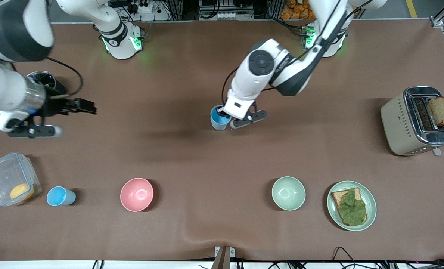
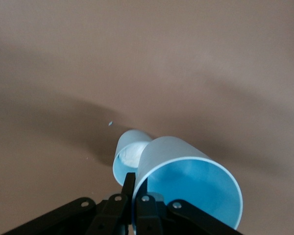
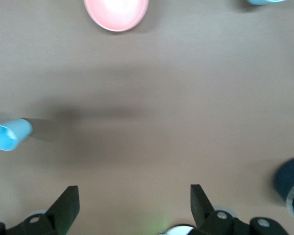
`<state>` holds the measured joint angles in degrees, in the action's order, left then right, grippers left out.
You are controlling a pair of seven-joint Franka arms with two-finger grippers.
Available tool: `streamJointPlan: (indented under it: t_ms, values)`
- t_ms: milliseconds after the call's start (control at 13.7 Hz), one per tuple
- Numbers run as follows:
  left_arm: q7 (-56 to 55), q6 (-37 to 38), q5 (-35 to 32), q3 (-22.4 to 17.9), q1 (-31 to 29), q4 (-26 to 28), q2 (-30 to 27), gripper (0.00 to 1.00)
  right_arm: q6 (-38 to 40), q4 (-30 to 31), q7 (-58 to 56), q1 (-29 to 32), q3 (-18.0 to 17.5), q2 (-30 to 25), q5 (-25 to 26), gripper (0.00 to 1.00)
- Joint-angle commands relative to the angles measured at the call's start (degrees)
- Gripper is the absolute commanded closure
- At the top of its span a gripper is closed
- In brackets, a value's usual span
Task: Stack blue cups with both arms
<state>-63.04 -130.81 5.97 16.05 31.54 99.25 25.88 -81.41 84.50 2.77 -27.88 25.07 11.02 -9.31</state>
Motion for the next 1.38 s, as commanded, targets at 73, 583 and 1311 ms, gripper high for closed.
streamJointPlan:
  t_ms: [73, 583, 1311]
  values:
    - [-1.99, 3.97, -1.67, -0.59, 1.15, -1.08, 0.58, 1.0, -4.52, 8.89, 0.4, 18.53, -18.28, -6.7, 5.87, 0.0]
    - [-1.82, 6.18, -1.76, -0.59, 1.68, -1.08, 1.46, 1.0, -13.34, 12.98, -2.68, 31.4, -27.19, -15.42, 7.63, 0.0]
    - [-6.21, 6.18, -6.04, -1.38, 1.24, -7.74, -0.12, 0.0, -13.87, 11.91, -5.31, 30.87, -25.34, -13.66, 7.55, 0.0]
